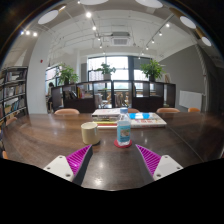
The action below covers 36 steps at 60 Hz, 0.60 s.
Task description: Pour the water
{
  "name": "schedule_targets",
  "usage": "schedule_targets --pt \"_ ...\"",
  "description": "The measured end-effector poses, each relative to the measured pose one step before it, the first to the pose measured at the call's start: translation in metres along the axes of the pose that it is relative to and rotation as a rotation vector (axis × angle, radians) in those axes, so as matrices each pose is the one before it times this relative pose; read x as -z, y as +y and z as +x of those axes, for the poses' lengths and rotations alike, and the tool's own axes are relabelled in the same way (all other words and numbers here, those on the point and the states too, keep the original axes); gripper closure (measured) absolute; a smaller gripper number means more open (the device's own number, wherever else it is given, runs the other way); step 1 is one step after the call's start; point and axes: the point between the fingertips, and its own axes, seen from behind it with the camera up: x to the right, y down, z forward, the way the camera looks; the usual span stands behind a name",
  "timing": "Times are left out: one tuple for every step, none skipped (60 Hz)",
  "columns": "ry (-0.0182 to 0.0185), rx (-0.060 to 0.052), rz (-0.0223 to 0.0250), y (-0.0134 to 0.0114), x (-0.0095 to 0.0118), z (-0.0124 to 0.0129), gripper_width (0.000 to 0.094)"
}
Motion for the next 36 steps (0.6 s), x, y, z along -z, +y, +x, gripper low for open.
schedule_targets --pt "-0.00225 -0.0013 0.00094 -0.00125 0.00352 -0.0004 0.0068" --pt "0.00064 -0.0029 0.00075 -0.00146 0.0031 0.00032 0.007" --pt "0.00114 -0.0053 0.00033 -0.00395 0.00648 0.00071 0.0068" --pt "0.0004 -0.0055 0.00189 -0.00152 0.00346 0.00028 0.0067" --pt "0.00017 -0.0054 0.00389 -0.00228 0.00345 0.00013 0.0069" --pt "0.00132 -0.0036 0.00598 -0.00294 0.00359 0.00069 0.0065" --pt "0.00248 -0.003 0.00775 -0.00328 0.00328 0.00104 0.0065" --pt "0.00309 -0.0026 0.00796 -0.00349 0.00318 0.00098 0.0071" --pt "0.00224 -0.0022 0.00538 -0.00509 0.00058 0.0023 0.0069" --pt "0.00382 -0.0021 0.00485 -0.00232 0.00241 0.00105 0.0071" --pt "0.00442 -0.0011 0.00406 -0.00238 0.00275 0.00167 0.0071" --pt "0.00367 -0.0002 0.00365 -0.00197 0.00273 0.00137 0.007" --pt "0.00173 -0.0001 0.00318 -0.00215 0.00223 0.00129 0.0073" --pt "0.0004 0.0007 0.00163 -0.00195 0.00206 0.00062 0.0079" --pt "0.00185 0.001 0.00105 -0.00189 0.00218 0.00077 0.0079" --pt "0.00282 0.0011 0.00116 -0.00186 0.00202 0.00119 0.0076" --pt "0.00251 0.0007 0.00066 -0.00174 0.00201 0.00113 0.008" --pt "0.00143 0.0011 0.00083 -0.00088 0.00328 0.00172 0.008" --pt "-0.00014 0.0 0.00069 -0.00034 0.00023 0.00007 0.0077" --pt "-0.00015 0.0012 0.0008 -0.00072 0.00142 0.00068 0.0084" --pt "0.00088 0.0006 0.00188 -0.00077 0.00091 0.00082 0.0081" --pt "0.00206 0.0001 0.0021 -0.00065 0.00096 0.00088 0.0076" --pt "0.00242 -0.0003 0.00118 -0.00071 0.00118 0.00093 0.0086" --pt "0.00194 0.0002 -0.00014 -0.00029 0.00117 0.00106 0.0084" --pt "0.00158 0.0011 -0.00053 -0.0005 0.00123 0.00086 0.0081" --pt "0.00193 0.001 -0.00137 -0.00148 0.00464 0.00081 0.0085" --pt "0.00124 0.0003 0.00089 -0.00065 0.00134 0.00026 0.0085" --pt "0.001 -0.0008 0.00147 -0.00086 0.00102 0.00005 0.0084" --pt "0.00017 -0.0013 0.00123 -0.00079 0.00099 0.00021 0.0084" --pt "0.00043 -0.0012 0.00096 -0.00049 0.00074 0.00027 0.0085" --pt "0.00123 -0.0013 0.00131 -0.00049 0.00087 0.00021 0.0082" --pt "0.00154 -0.0012 0.0017 -0.00069 0.00077 0.00018 0.0081" --pt "0.00199 -0.0011 0.00156 -0.00055 0.00068 0.0007 0.0083" --pt "0.00164 -0.0009 0.00155 0.00068 0.00095 0.00101 0.0079" --pt "0.00146 0.0 -0.00026 0.00041 -0.00046 0.0004 0.0084" --pt "0.00145 0.0 -0.0006 0.00008 0.00029 0.00034 0.0085"
